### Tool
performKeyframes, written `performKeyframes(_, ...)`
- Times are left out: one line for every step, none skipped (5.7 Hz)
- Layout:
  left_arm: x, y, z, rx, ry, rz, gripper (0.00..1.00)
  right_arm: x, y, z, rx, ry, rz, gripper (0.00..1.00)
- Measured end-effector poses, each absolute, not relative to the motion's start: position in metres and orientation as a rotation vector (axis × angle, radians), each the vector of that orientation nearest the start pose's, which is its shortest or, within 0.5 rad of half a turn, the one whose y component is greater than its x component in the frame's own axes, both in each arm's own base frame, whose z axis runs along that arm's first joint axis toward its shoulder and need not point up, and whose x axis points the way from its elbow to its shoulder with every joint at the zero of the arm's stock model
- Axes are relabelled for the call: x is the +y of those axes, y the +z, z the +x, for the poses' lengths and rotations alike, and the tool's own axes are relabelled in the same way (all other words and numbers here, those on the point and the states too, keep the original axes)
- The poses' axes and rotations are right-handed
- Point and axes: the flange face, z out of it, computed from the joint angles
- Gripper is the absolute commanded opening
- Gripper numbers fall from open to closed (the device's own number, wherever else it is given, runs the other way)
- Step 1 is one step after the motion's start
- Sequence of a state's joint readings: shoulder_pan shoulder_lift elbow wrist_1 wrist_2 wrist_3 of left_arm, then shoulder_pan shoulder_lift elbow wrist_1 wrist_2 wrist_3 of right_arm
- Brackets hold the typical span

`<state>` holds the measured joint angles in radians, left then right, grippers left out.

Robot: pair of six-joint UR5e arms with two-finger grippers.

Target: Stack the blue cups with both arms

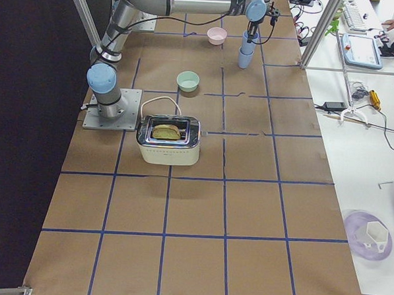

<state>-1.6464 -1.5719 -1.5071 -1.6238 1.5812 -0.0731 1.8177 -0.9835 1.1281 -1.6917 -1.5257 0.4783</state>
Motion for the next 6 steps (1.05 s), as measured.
performKeyframes(-0.481,0.515,-0.167,3.132,-0.02,-0.002,0.98,-0.666,0.35,0.31,3.084,0.067,0.354,0.15)
performKeyframes(-0.48,0.515,-0.165,3.132,-0.021,-0.007,0.98,-0.669,0.342,0.312,3.082,0.068,0.351,0.97)
performKeyframes(-0.48,0.516,-0.165,3.132,-0.022,-0.007,0.98,-0.673,0.335,0.313,3.079,0.056,0.34,1.0)
performKeyframes(-0.479,0.516,-0.164,3.132,-0.023,-0.007,0.98,-0.676,0.333,0.313,3.077,0.042,0.321,1.0)
performKeyframes(-0.479,0.516,-0.164,3.132,-0.022,-0.007,0.98,-0.68,0.346,0.308,3.068,0.011,0.318,1.0)
performKeyframes(-0.479,0.516,-0.164,3.132,-0.023,-0.007,0.98,-0.681,0.375,0.297,3.058,-0.037,0.303,1.0)
